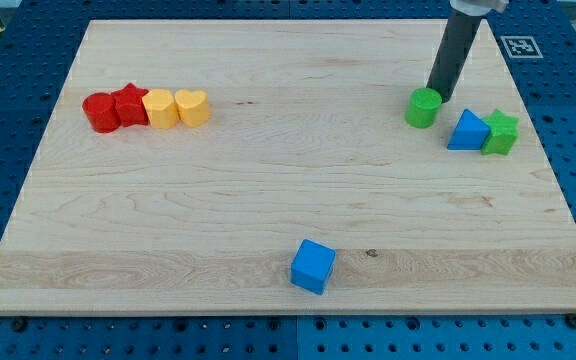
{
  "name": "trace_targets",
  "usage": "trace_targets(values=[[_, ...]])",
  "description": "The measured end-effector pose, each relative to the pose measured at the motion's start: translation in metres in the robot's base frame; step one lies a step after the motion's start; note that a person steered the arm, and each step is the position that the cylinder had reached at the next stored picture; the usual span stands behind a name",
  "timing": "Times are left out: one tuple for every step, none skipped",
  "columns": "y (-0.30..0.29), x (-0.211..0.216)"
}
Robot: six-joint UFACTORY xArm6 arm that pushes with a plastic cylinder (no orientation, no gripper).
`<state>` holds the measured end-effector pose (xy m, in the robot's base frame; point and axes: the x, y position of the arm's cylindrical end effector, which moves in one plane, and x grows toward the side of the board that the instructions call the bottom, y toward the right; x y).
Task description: Slide green circle to the down and right
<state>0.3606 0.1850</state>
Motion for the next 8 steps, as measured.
trace_targets(values=[[-0.007,0.006],[-0.021,0.003],[-0.043,0.001],[-0.053,0.001],[-0.053,0.005],[-0.05,0.013],[-0.047,0.019],[-0.047,0.02]])
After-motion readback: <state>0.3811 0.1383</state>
